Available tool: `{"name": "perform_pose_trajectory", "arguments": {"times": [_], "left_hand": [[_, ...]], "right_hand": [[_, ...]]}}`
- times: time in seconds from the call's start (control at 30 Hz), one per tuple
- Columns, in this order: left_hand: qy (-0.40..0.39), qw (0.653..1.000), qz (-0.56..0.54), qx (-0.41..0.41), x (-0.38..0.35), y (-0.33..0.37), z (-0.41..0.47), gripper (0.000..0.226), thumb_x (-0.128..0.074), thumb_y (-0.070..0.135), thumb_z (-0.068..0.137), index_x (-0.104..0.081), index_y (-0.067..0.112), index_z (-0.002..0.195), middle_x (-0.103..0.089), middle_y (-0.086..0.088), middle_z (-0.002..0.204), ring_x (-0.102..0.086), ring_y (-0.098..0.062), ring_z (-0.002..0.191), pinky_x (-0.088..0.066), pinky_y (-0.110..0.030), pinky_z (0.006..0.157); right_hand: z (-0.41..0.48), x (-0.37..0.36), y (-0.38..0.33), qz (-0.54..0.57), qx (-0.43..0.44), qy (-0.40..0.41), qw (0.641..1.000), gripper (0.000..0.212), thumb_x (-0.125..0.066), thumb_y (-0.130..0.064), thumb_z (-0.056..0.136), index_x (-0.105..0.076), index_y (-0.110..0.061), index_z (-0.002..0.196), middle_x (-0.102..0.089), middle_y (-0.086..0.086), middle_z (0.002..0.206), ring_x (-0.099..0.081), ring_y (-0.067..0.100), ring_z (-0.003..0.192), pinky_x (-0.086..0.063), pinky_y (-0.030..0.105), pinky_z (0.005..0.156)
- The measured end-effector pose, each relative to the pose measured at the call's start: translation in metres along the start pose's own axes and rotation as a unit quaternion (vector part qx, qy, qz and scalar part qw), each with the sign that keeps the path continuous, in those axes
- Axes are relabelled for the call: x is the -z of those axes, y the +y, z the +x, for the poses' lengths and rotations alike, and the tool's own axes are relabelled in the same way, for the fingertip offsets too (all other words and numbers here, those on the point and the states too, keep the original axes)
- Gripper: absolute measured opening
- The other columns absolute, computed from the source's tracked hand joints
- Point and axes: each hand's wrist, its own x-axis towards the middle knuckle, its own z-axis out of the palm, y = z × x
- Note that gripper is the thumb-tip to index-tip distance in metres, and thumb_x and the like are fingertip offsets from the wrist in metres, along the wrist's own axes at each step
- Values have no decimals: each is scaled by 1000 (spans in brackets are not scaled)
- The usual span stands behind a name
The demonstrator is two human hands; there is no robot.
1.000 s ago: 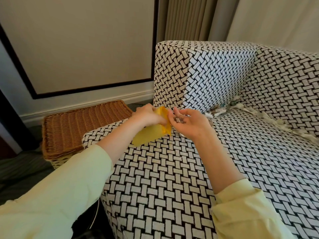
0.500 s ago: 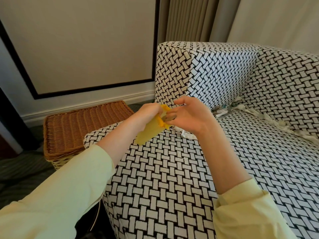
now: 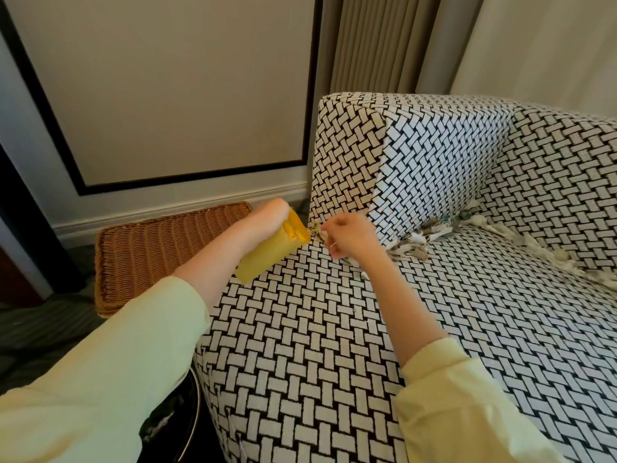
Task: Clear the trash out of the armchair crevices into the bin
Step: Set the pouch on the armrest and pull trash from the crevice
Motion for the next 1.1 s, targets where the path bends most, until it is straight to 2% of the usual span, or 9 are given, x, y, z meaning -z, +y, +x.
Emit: {"name": "perform_pose_trajectory", "arguments": {"times": [0.13,0.2,0.27,0.4,0.63,0.8,0.87,0.97,1.1], "left_hand": [[16,999,-18,35,-5,5,3,33,-31,-7,89,-31,7,59,-27,-7,58,-23,-17,53,-24,-26,56],[30,998,-45,44,-5,4,7,16,-33,-4,90,-48,0,86,-46,-17,73,-35,-21,62,-28,-26,60],[30,997,-73,3,-8,-4,9,30,-36,3,88,-48,4,115,-53,-19,98,-43,-24,81,-32,-29,72],[27,993,-110,-42,-14,-18,6,23,-37,12,87,-47,16,107,-46,0,82,-45,-20,81,-32,-30,68],[28,991,-117,-61,-18,-18,11,20,-38,15,86,-47,19,103,-46,1,79,-46,-21,82,-34,-31,70],[30,990,-127,-54,-17,-16,9,22,-37,14,87,-48,18,105,-47,-1,80,-46,-19,76,-35,-32,71],[31,990,-129,-45,-18,-14,6,29,-36,20,86,-49,17,112,-51,-5,88,-50,-23,85,-38,-33,79],[36,994,-97,-26,-24,-10,4,35,-34,33,77,-50,22,106,-55,-9,105,-50,-33,110,-32,-50,104],[27,996,-81,-27,-28,-5,2,26,-35,34,73,-47,27,95,-52,-4,102,-48,-33,112,-28,-55,105]], "right_hand": [[23,-37,4,-235,50,13,971,25,-47,-19,93,-66,-11,105,-65,9,102,-61,25,91,-50,35,75],[33,-44,2,-295,41,22,954,25,-44,-15,93,-64,-10,107,-63,10,107,-60,27,96,-49,35,75],[39,-47,0,-334,24,29,942,24,-44,-10,93,-61,-7,110,-61,10,110,-60,26,100,-48,34,77],[41,-50,-1,-376,33,52,924,23,-46,-8,92,-60,-6,111,-62,8,111,-61,24,100,-48,30,76],[34,-47,5,-431,97,81,894,22,-47,-3,91,-60,-8,108,-62,7,111,-60,24,103,-46,30,78],[26,-36,-1,-358,136,163,909,18,-44,-3,92,-55,-3,105,-65,9,97,-64,25,91,-46,31,70],[29,-18,-4,-215,118,188,951,20,-44,-7,93,-60,-12,83,-58,-2,74,-55,16,66,-40,25,57],[25,5,-16,94,17,92,991,32,-49,-13,90,-54,-16,59,-44,-6,52,-35,10,45,-31,19,43],[4,9,-24,-38,-1,-26,999,28,-58,-17,86,-53,-12,59,-44,-1,53,-37,9,43,-36,18,46]]}}
